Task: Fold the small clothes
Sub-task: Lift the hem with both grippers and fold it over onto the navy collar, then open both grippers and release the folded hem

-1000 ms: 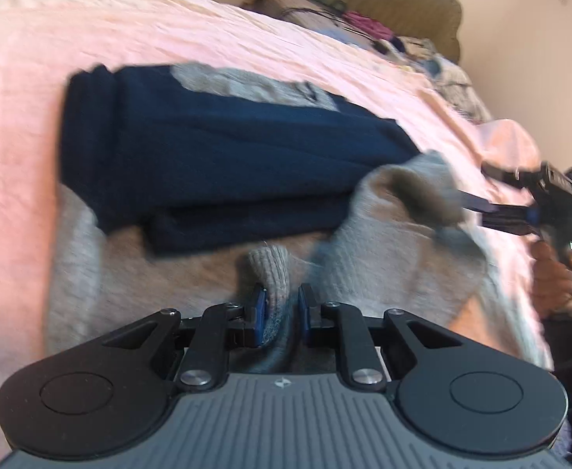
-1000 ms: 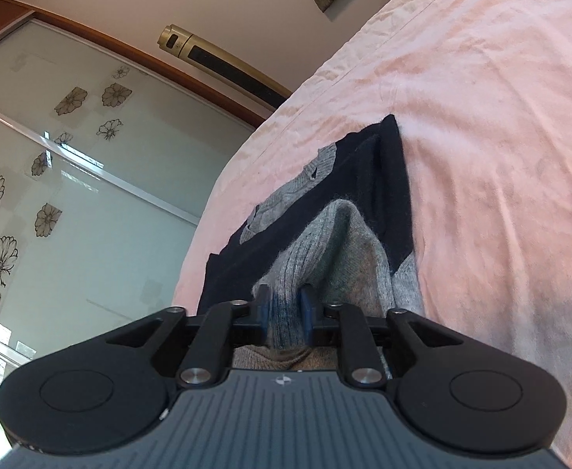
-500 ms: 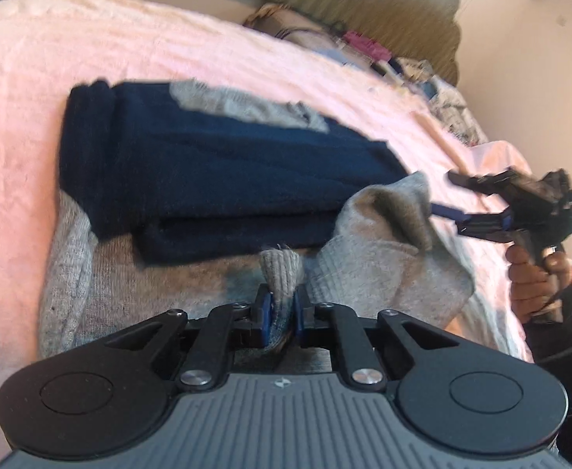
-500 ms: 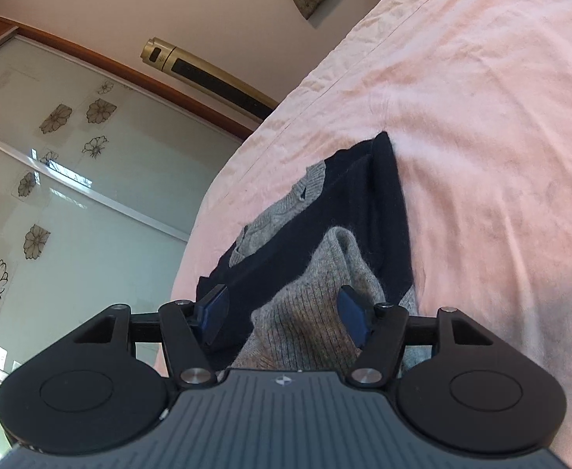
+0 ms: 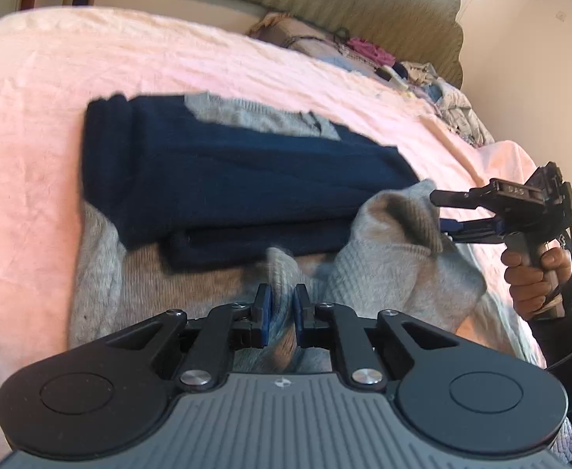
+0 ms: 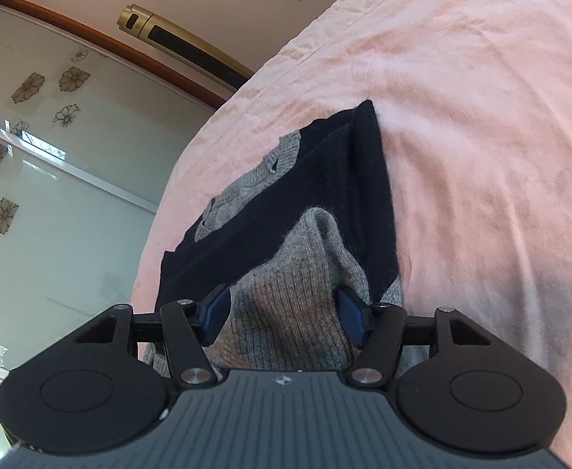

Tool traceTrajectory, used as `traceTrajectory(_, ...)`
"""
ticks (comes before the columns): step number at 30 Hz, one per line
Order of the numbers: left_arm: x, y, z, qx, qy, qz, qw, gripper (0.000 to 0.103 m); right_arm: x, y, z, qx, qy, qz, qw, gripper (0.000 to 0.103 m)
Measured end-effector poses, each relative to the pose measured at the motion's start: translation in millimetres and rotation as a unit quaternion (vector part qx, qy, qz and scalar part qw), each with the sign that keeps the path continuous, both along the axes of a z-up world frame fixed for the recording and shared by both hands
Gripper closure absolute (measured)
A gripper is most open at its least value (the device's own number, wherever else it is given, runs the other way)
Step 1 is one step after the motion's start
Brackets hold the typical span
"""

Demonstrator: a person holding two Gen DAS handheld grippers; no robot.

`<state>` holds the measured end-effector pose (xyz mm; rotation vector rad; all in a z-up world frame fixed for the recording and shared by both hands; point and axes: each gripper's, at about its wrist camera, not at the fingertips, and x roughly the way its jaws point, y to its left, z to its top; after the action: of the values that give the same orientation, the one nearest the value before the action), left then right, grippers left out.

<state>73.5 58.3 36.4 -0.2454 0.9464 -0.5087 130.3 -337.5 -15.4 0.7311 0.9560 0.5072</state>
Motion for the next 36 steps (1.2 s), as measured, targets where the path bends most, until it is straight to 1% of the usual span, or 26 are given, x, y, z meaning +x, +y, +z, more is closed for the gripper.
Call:
traceTrajectory(3, 4.7, -3.7, -8.0, 0.001, 0.011, -0.003, 0.9999, 0.091, 0.1, -0.1, -1.2, 0.001, 0.001, 0.003, 1.0, 0.041)
traceTrajectory(5, 9.6, -6.5, -12.4, -0.002, 0.021, -0.007, 0.9998, 0.089, 1.7, 0.1, -1.4, 0.003, 0.005, 0.003, 1.0, 0.041)
traceTrajectory(6, 11.3, -6.2, -13.8, -0.008, 0.025, -0.009, 0.9996, 0.087, 2.1, 0.6, -1.3, 0.003, 0.005, 0.003, 1.0, 0.04)
traceTrajectory(7, 12.3, -5.5, -14.6, -0.015, 0.028, -0.011, 0.9994, 0.081, 2.8, 1.7, -0.9, 0.004, 0.005, 0.004, 1.0, 0.037)
traceTrajectory(9, 14.3, -4.7, -14.0, -0.019, 0.031, -0.008, 0.9993, 0.077, 2.9, 4.1, 0.6, 0.0, 0.003, 0.007, 1.0, 0.034)
traceTrajectory(11, 14.6, -4.2, -13.2, -0.018, 0.032, -0.007, 0.9993, 0.076, 2.6, 6.0, 1.4, 0.0, 0.001, 0.011, 1.0, 0.03)
traceTrajectory(13, 13.2, -6.9, -12.7, -0.011, 0.028, -0.01, 0.9995, 0.076, 2.6, 7.5, 2.0, -0.002, 0.0, 0.011, 1.0, 0.029)
traceTrajectory(15, 9.7, -15.3, -10.4, 0.013, 0.011, -0.012, 0.9998, 0.078, 2.8, 8.6, 1.6, -0.002, 0.0, 0.01, 1.0, 0.029)
traceTrajectory(16, 7.5, -21.0, -8.7, 0.032, 0.0, -0.01, 0.9994, 0.093, 3.0, 9.3, 0.9, -0.004, 0.001, 0.007, 1.0, 0.036)
traceTrajectory(17, 6.5, -24.8, -8.1, 0.048, -0.005, -0.003, 0.9988, 0.096, 3.3, 10.6, -0.1, -0.01, 0.003, 0.006, 1.0, 0.047)
traceTrajectory(18, 5.1, -26.8, -6.7, 0.053, -0.007, 0.006, 0.9986, 0.096, 4.8, 12.2, -2.7, -0.012, 0.01, 0.01, 1.0, 0.078)
traceTrajectory(19, 2.3, -26.6, -3.6, 0.053, -0.014, 0.012, 0.9984, 0.097, 5.0, 13.3, -6.0, -0.012, 0.017, 0.013, 1.0, 0.089)
traceTrajectory(21, -6.7, -23.7, 8.4, 0.051, -0.039, 0.017, 0.9978, 0.097, -2.6, 14.9, -3.6, -0.022, -0.002, 0.011, 1.0, 0.088)
traceTrajectory(24, -16.1, -4.6, 35.7, 0.022, -0.084, 0.034, 0.9956, 0.097, -17.1, 8.7, 12.9, -0.004, -0.035, 0.013, 0.999, 0.088)
traceTrajectory(26, -12.5, 10.9, 53.3, 0.013, -0.113, 0.061, 0.9917, 0.097, -21.8, -3.7, 27.8, 0.027, -0.059, 0.006, 0.998, 0.088)
traceTrajectory(28, 1.4, 21.1, 63.1, 0.014, -0.129, 0.082, 0.9882, 0.097, -18.6, -17.9, 41.5, 0.056, -0.079, -0.013, 0.995, 0.088)
traceTrajectory(30, 28.2, 27.2, 72.0, 0.028, -0.144, 0.115, 0.9824, 0.097, -5.4, -29.8, 49.7, 0.079, -0.09, -0.034, 0.992, 0.088)
traceTrajectory(31, 44.2, 31.2, 75.5, 0.026, -0.153, 0.128, 0.9796, 0.097, 4.9, -33.8, 51.3, 0.084, -0.089, -0.048, 0.991, 0.088)
traceTrajectory(32, 57.9, 32.8, 76.7, 0.031, -0.165, 0.136, 0.9764, 0.097, 16.2, -37.0, 51.3, 0.09, -0.085, -0.062, 0.99, 0.088)
traceTrajectory(33, 76.8, 32.9, 74.6, 0.053, -0.175, 0.154, 0.9711, 0.097, 29.0, -39.2, 49.8, 0.096, -0.079, -0.073, 0.99, 0.088)
traceTrajectory(34, 97.3, 34.1, 68.0, 0.074, -0.172, 0.181, 0.9654, 0.096, 42.4, -40.2, 46.9, 0.094, -0.071, -0.083, 0.99, 0.088)
traceTrajectory(35, 113.2, 35.2, 59.6, 0.091, -0.179, 0.213, 0.9563, 0.096, 57.3, -40.3, 40.5, 0.09, -0.055, -0.09, 0.99, 0.088)
traceTrajectory(36, 125.2, 36.2, 49.4, 0.107, -0.189, 0.24, 0.9459, 0.093, 75.9, -40.1, 28.7, 0.097, -0.027, -0.096, 0.99, 0.085)
